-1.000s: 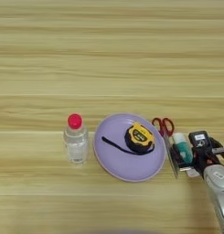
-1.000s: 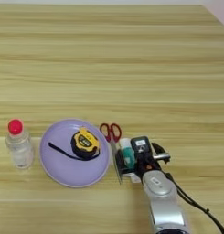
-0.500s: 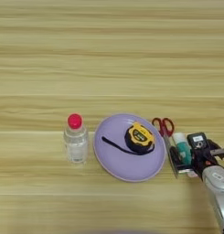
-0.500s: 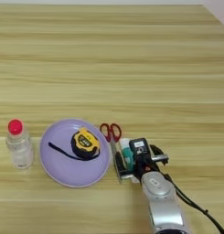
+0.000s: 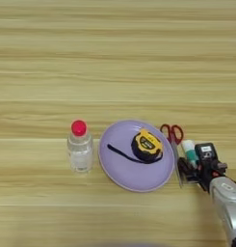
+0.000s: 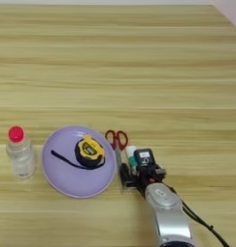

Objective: Move the objects on the table

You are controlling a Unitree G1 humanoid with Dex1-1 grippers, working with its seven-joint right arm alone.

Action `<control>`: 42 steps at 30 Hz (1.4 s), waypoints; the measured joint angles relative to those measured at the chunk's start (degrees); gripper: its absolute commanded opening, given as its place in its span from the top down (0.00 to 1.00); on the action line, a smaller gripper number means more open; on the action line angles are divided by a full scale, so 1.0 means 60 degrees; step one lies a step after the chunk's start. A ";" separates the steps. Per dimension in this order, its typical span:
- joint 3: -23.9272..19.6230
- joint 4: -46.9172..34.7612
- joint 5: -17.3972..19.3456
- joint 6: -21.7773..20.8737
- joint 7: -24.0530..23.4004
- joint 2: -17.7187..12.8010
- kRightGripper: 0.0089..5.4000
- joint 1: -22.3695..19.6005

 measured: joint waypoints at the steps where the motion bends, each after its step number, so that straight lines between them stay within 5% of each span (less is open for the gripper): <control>1: -0.0015 -0.0001 0.0068 0.0019 0.0004 0.0017 0.43 -0.0001; 13: -0.0106 -0.0091 0.0391 0.0219 -0.0054 0.0168 0.69 -0.0005; 23: -0.0235 0.0146 0.0238 0.0176 -0.0457 -0.0018 0.69 -0.0613; 42: -0.0745 0.3338 0.0308 -0.0586 -0.0647 -0.0668 0.69 -0.3019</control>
